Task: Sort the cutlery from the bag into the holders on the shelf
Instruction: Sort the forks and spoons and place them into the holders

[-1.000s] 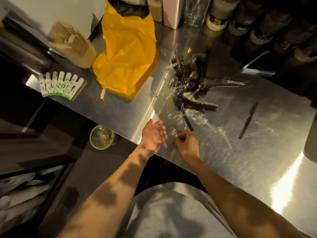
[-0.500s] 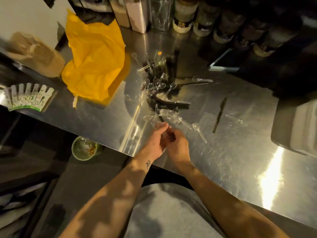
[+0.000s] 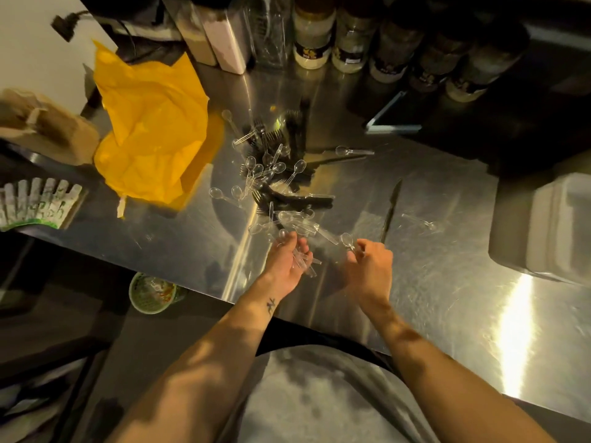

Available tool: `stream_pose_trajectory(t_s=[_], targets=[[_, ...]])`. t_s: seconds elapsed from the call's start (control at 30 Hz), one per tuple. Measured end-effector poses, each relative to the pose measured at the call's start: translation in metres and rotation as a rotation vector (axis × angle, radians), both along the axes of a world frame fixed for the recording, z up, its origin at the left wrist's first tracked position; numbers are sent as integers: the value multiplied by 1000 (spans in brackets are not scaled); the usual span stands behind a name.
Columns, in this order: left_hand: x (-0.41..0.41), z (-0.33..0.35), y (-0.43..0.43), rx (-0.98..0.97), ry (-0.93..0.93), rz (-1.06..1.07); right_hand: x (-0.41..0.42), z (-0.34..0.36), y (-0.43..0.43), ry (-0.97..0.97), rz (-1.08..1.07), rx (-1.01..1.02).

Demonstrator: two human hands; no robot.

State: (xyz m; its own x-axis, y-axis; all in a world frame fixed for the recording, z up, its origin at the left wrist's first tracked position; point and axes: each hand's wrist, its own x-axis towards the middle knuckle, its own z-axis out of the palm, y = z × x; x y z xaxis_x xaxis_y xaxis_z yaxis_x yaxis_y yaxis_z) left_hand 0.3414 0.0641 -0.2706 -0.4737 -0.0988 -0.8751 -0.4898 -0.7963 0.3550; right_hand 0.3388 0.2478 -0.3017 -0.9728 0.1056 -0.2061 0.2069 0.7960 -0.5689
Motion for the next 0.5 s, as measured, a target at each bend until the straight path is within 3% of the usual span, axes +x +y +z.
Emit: stream_pose_trajectory(t_s=[0.13, 0.33, 0.5], targets=[[-1, -5, -4, -6, -25, 2, -6, -18, 11, 14, 130, 175], [-4, -8, -2, 24, 4, -10, -20, -15, 4, -66, 125, 26], [-8, -4, -1, 38, -5, 9, -33, -14, -20, 13, 266, -54]])
